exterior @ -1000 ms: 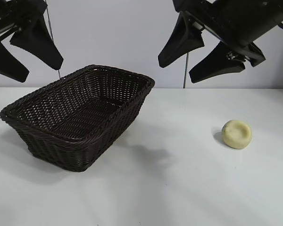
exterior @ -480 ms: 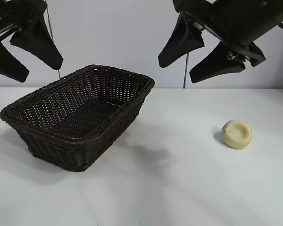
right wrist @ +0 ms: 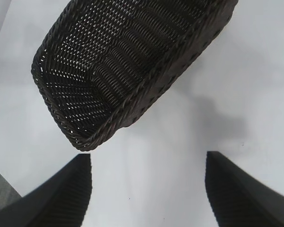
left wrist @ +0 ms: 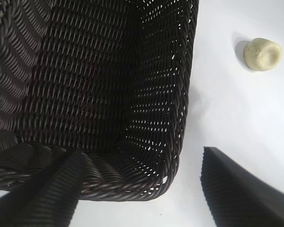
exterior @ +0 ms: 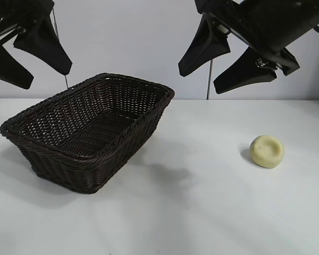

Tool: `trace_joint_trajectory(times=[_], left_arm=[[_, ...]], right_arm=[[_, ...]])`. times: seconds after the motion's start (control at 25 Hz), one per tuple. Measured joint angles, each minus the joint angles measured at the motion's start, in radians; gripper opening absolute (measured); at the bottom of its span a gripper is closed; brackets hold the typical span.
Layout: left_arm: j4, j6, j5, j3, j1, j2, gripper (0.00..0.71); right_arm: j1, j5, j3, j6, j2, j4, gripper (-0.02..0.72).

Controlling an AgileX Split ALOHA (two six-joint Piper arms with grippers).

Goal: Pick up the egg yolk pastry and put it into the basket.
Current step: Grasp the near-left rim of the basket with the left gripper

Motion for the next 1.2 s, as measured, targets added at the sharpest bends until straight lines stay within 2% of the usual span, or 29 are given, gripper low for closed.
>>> trace_joint_trajectory(times=[0.12,0.28,0.56,0.68,0.92,1.2], left_arm=[[-0.05,-0.14,0.033,0.0,0.0,0.0,0.511],[-0.051,-0.508,0.088,0.0,0.0,0.0,0.511],[0.134,-0.965,0.113,0.0,-0.001,0.0,0.511],[0.242,-1.124,0.104,0.0,-0.02,0.0,0.511],[0.476,-1.383,0.094,0.0,-0.107,0.001,0.511],[0.515,-1.444,0.077,0.0,-0.119,0.058,0.511]], right_arm=[[0.0,0.0,0.0,0.0,0.0,0.0,0.495],[0.0,0.0,0.0,0.0,0.0,0.0,0.495],[0.0,0.0,0.0,0.001,0.0,-0.001,0.495],[0.0,0.0,0.0,0.001,0.0,-0.001,0.495],[0.0,-0.003,0.0,0.001,0.0,-0.001,0.495],[0.0,-0.003,0.0,0.001,0.0,-0.001,0.495]])
